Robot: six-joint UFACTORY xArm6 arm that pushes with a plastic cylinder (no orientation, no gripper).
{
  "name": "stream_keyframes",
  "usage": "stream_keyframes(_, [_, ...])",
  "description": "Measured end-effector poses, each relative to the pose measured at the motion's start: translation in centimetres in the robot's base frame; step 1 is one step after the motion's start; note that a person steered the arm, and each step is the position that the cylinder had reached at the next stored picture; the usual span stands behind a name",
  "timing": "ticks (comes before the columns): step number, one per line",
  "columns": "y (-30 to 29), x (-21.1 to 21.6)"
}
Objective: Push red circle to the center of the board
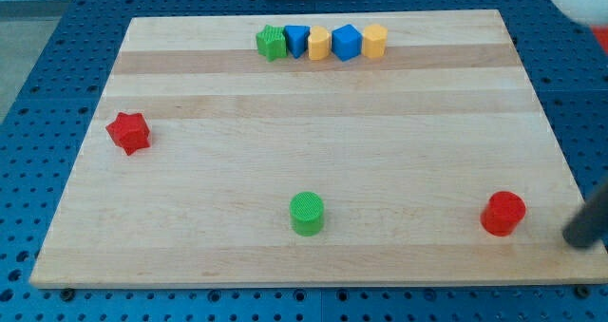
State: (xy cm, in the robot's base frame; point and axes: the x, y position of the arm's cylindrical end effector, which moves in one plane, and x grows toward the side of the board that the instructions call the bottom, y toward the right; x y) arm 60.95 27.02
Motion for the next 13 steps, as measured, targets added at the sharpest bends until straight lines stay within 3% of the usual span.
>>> stream_keyframes(1, [0.0,0.5])
stream_keyframes(3, [-7.2,0.8])
stream_keyframes(4, [-7.5,-1.0])
stream_keyframes(5, [-7.5,-6.7])
stream_keyframes(7, [-9.4,-21.9])
stream_keyframes(8, [-10.3,-20.5])
stream_keyframes(9, [-12.2,-12.4])
stream_keyframes(10, [-9.7,-6.7])
stream_keyframes(11, [-3.6,-10.0])
stream_keyframes(13, [-4.3,-18.0])
